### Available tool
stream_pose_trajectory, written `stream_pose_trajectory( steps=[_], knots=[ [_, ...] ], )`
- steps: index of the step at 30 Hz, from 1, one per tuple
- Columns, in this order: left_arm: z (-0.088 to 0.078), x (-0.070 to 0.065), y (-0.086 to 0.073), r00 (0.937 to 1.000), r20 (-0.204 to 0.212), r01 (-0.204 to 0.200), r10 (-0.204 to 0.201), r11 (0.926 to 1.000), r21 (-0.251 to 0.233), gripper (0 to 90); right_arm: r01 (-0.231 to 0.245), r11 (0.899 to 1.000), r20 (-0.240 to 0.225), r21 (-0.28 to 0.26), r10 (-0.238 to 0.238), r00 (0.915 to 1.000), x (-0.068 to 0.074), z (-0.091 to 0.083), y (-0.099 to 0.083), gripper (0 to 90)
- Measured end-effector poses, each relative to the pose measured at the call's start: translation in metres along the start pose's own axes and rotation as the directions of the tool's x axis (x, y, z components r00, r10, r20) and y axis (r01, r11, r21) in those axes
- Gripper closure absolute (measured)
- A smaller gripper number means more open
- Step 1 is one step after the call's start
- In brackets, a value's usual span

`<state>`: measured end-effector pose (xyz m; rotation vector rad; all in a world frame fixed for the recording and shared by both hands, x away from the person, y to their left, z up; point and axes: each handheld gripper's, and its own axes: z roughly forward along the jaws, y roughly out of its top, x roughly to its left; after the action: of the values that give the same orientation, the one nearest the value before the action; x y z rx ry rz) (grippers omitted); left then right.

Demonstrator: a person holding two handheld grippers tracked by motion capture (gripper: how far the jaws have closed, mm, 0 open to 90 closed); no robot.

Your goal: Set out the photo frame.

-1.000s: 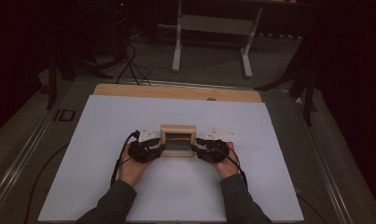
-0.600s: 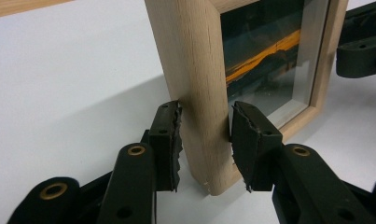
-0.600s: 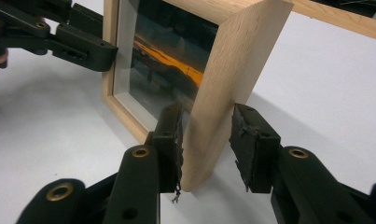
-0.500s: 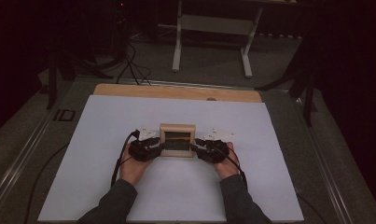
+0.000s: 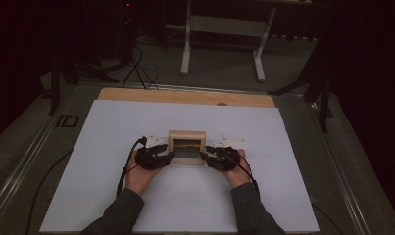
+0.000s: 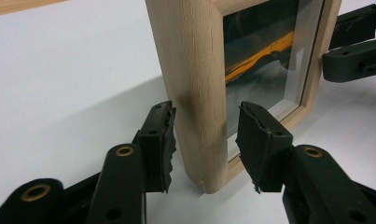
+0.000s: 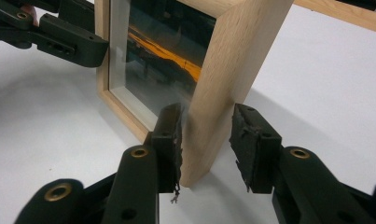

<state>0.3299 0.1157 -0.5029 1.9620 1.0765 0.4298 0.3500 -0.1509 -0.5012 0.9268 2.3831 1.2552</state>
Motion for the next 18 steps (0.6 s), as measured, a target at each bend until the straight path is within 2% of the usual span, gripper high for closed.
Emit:
stream_pose_trajectory(
  steps=[18],
  knots=[
    [-0.013,0.006,0.000,0.9993,0.007,0.038,-0.037,0.9989,-0.028,53.6,-0.009,1.000,0.008,-0.029,0.010,0.9999,-0.005,-0.011,0.003,59.7]
  ],
)
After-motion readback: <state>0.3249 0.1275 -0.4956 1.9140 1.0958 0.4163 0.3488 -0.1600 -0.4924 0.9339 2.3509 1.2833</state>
